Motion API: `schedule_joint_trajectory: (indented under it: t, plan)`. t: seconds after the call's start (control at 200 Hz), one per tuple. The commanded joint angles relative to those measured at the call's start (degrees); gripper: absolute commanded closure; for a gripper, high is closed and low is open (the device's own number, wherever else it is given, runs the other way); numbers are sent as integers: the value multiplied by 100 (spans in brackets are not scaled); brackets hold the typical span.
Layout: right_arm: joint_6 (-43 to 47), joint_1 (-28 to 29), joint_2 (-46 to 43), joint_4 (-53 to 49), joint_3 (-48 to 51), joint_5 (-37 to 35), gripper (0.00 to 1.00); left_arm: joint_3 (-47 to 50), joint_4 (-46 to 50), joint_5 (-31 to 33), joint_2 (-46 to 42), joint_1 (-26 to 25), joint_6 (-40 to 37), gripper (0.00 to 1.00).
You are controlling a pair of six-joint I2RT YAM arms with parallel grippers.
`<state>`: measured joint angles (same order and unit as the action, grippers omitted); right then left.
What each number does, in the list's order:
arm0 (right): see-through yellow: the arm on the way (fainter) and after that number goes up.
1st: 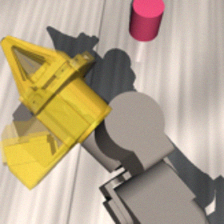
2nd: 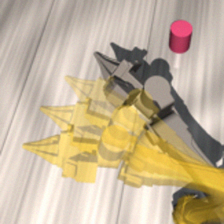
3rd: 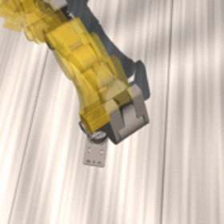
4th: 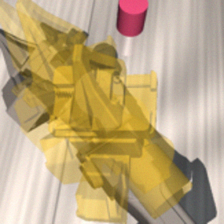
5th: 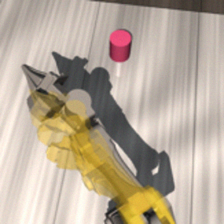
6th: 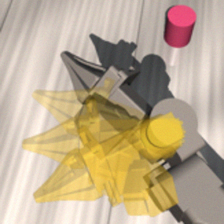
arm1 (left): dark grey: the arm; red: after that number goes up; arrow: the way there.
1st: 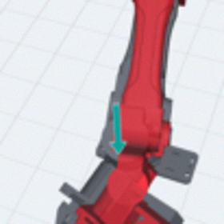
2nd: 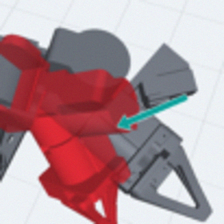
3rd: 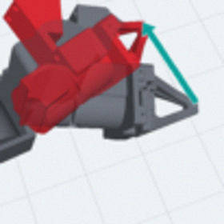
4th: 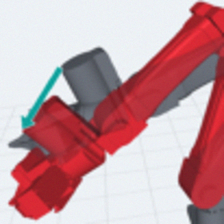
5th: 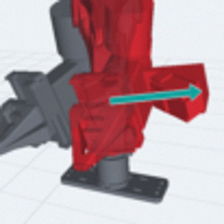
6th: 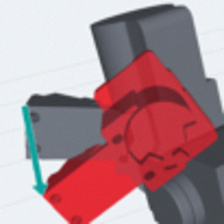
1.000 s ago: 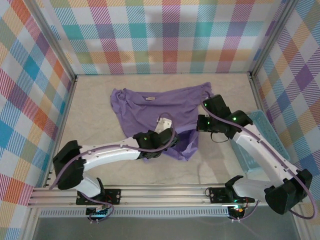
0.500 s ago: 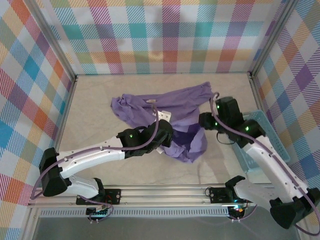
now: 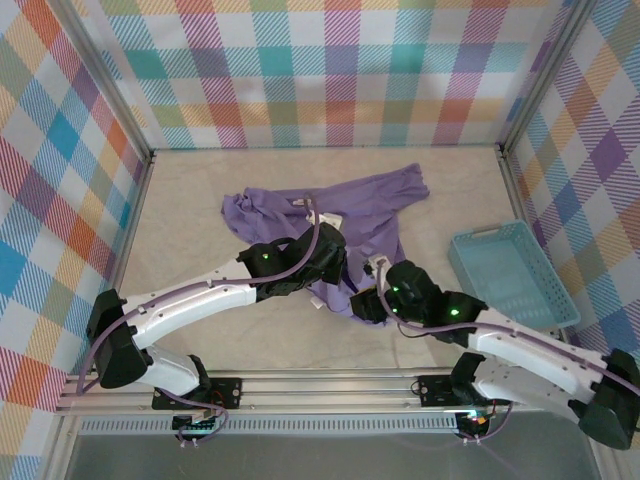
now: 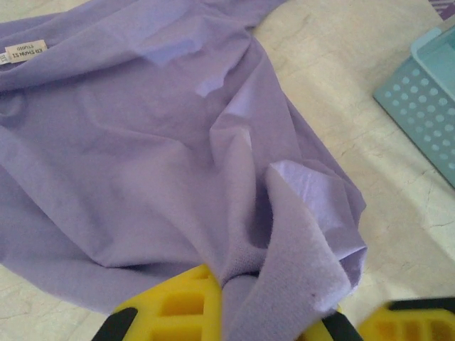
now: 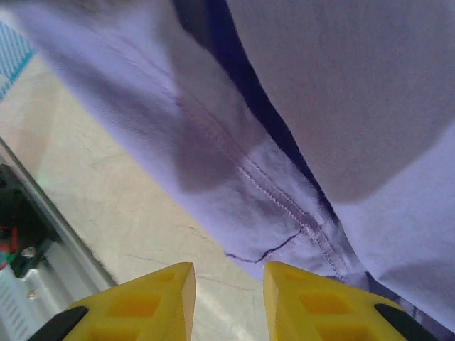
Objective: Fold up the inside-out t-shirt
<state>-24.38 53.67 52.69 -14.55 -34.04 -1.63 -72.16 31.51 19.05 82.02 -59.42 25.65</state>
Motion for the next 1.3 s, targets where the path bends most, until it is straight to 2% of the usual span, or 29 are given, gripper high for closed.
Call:
schedule_joint_trajectory:
  t: [0.0, 0.18, 0.375, 0.53, 0.675, 0.85, 0.94, 1.025, 1.19, 1.295]
  plan:
    - [371, 40, 314, 1388, 231, 123, 67, -64, 154, -51, -222, 62, -203, 98]
    - [1223, 124, 901, 2450, 523, 634, 63, -35, 185, -79, -349, 71, -336, 96]
    - [1782, 407, 1089, 2951, 818, 367, 59, -41, 220, -45, -431, 85, -415, 95]
    - [1928, 422, 1394, 3017, 776, 536, 58, -38, 184, -186, -450, 88, -532, 95]
    - [1968, 391, 1844, 2939, 547, 16, 57, -15, 155, -429, -492, 88, -699, 95]
    - [1794, -98, 2026, 2690, 338, -126, 56, 142, 232, -491, -685, 88, -865, 94]
    - [1762, -396, 2026, 2566, 298, -5, 51, 266, 291, -471, -820, 88, -951, 94]
    - [1745, -717, 2145, 2325, 169, 279, 50, 380, 311, -509, -959, 88, -1028, 94]
    - [1675, -955, 2232, 2096, -7, 1, 51, 499, 376, -672, -1131, 80, -1224, 94]
    - [1682, -1154, 2110, 2024, 4, 180, 50, 481, 611, -435, -1131, 79, -1303, 93]
